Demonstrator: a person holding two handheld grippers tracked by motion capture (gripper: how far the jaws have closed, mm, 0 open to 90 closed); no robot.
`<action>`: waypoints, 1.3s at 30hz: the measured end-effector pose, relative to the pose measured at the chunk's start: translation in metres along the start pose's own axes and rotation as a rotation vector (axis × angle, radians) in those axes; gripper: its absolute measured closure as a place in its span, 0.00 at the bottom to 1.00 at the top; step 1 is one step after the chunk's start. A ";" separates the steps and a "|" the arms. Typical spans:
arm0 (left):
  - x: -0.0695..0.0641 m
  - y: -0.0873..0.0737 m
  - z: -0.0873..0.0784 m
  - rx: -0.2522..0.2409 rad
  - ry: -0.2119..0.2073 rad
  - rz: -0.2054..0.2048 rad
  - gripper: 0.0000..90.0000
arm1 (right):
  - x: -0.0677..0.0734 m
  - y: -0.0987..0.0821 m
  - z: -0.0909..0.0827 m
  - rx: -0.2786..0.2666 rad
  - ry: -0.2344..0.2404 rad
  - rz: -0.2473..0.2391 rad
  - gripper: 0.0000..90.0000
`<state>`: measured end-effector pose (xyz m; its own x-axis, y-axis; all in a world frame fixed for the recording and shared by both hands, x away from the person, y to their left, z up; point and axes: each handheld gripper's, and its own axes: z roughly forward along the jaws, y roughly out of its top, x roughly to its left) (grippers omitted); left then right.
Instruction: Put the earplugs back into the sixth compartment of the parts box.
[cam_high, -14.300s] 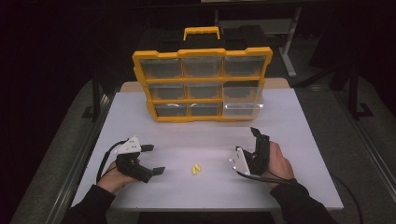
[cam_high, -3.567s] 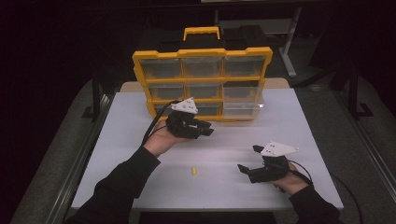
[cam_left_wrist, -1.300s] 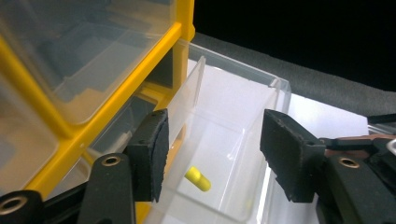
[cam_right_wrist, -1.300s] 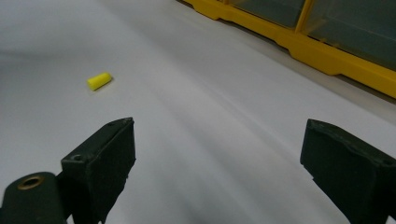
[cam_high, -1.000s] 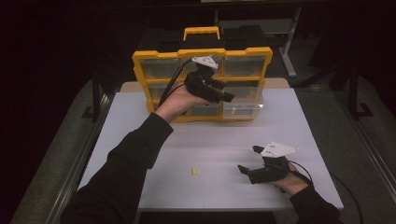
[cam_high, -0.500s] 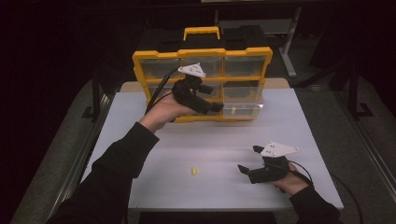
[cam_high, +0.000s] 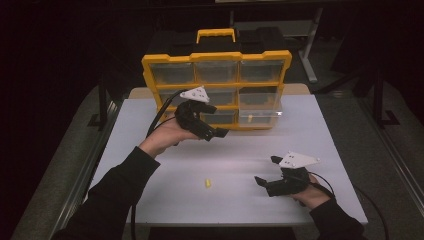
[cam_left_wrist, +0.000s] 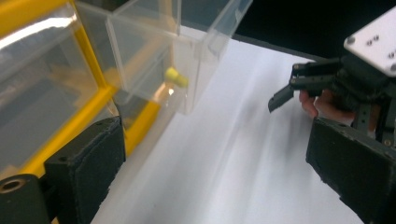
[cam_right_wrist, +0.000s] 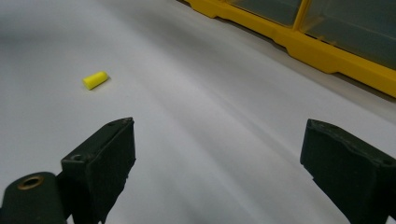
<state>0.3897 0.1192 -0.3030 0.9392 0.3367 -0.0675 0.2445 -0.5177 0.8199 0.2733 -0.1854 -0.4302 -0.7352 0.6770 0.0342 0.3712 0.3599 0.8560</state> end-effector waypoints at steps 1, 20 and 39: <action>-0.001 -0.004 0.000 0.002 -0.001 0.001 0.04 | 0.000 0.000 0.000 0.001 0.000 0.001 0.11; -0.016 -0.063 0.010 0.035 -0.002 -0.020 0.01 | 0.001 0.000 0.000 0.005 0.001 0.003 0.10; -0.040 -0.123 0.023 0.100 -0.014 0.002 0.04 | 0.001 0.000 0.001 0.008 0.003 0.000 0.11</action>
<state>0.3277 0.1513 -0.4146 0.9428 0.3248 -0.0745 0.2648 -0.5943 0.7594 0.2735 -0.1844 -0.4306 -0.7371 0.6748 0.0359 0.3757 0.3650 0.8518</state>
